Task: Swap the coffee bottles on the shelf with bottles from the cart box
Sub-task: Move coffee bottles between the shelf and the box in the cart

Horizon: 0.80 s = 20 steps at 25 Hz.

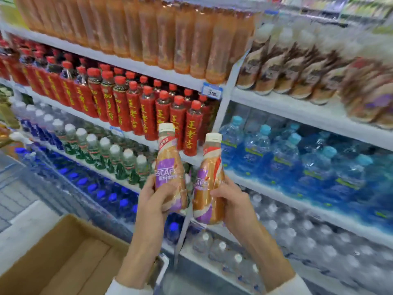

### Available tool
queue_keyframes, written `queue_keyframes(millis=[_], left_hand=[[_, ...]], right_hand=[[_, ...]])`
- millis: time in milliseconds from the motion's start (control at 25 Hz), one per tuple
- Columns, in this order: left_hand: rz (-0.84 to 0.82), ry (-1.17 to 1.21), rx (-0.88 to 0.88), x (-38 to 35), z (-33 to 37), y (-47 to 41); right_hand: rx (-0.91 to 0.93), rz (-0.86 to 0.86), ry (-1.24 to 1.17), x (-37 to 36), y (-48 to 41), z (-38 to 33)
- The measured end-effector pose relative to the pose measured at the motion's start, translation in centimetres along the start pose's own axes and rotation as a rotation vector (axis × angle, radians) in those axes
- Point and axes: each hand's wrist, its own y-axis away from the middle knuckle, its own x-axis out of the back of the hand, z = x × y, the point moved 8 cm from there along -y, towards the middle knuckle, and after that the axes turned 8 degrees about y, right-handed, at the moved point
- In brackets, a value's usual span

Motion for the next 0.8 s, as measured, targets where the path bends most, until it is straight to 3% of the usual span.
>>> queue_keyframes(millis=[280, 560, 800], left_hand=[[-0.310, -0.067, 0.119, -17.9, -9.1, 2.7], [-0.469, -0.114, 0.193, -32.4, -17.7, 8.6], [-0.521, -0.136, 0.236, -40.2, -24.0, 12.4]], right_hand=[[0.167, 0.227, -0.084, 17.2, 8.0, -6.3], [0.282, 0.431, -0.092, 33.1, 16.9, -10.5], [0.309, 0.519, -0.107, 44.2, 22.7, -11.3]])
